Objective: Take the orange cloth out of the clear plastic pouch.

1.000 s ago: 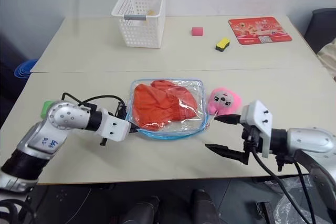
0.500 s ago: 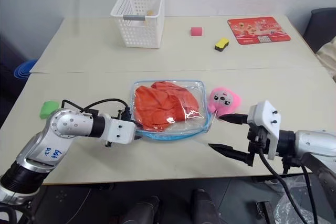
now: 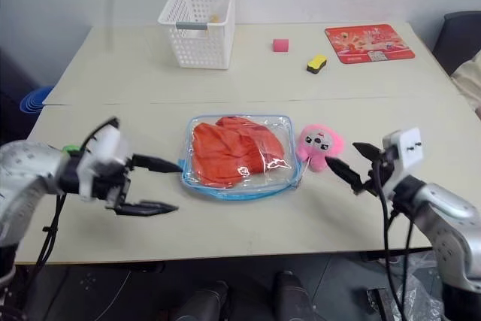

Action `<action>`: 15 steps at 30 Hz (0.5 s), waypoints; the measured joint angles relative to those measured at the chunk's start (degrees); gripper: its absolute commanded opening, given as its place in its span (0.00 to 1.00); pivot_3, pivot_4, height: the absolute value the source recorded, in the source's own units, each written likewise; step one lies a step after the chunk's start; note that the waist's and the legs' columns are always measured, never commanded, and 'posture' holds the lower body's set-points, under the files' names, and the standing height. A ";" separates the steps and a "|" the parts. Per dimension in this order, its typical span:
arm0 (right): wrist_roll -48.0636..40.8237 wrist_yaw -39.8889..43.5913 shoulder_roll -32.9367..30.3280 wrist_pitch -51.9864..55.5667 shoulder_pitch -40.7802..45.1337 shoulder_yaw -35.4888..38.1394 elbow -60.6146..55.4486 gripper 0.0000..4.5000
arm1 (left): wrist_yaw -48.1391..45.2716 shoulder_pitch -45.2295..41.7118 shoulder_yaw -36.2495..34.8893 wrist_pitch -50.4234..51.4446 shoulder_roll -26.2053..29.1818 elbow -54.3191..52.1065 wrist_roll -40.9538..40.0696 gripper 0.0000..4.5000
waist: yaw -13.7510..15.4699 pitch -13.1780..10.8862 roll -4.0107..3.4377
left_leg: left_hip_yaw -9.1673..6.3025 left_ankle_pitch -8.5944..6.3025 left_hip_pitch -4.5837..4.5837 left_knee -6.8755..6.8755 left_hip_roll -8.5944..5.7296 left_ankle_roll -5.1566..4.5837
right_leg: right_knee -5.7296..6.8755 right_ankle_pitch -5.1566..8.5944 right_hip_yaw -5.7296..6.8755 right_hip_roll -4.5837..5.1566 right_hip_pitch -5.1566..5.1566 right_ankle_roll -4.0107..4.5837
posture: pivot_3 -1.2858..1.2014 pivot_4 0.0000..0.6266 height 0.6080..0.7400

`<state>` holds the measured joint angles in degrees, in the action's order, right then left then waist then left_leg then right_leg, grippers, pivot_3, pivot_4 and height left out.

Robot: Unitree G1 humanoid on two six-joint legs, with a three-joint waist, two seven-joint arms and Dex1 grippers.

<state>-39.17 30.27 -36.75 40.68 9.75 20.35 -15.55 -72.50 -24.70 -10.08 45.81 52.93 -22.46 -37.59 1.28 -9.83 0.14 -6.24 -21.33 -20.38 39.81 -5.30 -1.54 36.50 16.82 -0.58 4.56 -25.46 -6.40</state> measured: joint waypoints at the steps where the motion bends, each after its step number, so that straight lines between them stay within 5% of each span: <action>1: 0.22 -1.02 1.31 0.52 1.64 -0.55 1.81 1.00 | 0.19 -1.55 -0.25 1.59 -0.01 0.20 -1.86 0.90 | -0.04 0.00 -0.02 | 0.00 0.00 0.00 -0.04 0.00 0.00 | 0.00 0.00 0.00 0.00 -0.01 0.00 | 0.52 0.24 1.00; 5: 0.93 -2.94 5.51 1.44 7.76 -2.57 9.86 1.00 | 2.53 -4.43 1.25 3.46 -0.62 0.42 -4.01 0.90 | -0.34 0.02 -0.06 | 0.01 0.00 0.00 -0.12 0.00 0.00 | 0.05 0.00 0.01 -0.01 -0.04 0.00 | 0.52 0.24 1.00; 15: -0.61 -1.86 7.15 2.18 9.25 -1.81 14.31 0.25 | 6.17 -3.76 6.65 -1.54 -1.16 0.44 -0.31 0.91 | -0.96 0.02 -0.08 | 0.00 0.00 -0.01 -0.14 0.02 0.00 | 0.04 0.00 0.02 -0.01 -0.04 0.00 | 0.52 0.24 1.00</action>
<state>-39.78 28.41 -29.59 42.86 19.00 18.54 -1.24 -66.33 -28.46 -3.43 44.27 51.77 -22.02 -37.89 0.32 -9.82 0.05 -6.24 -21.33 -20.39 39.67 -5.28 -1.54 36.54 16.82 -0.56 4.54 -25.50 -6.40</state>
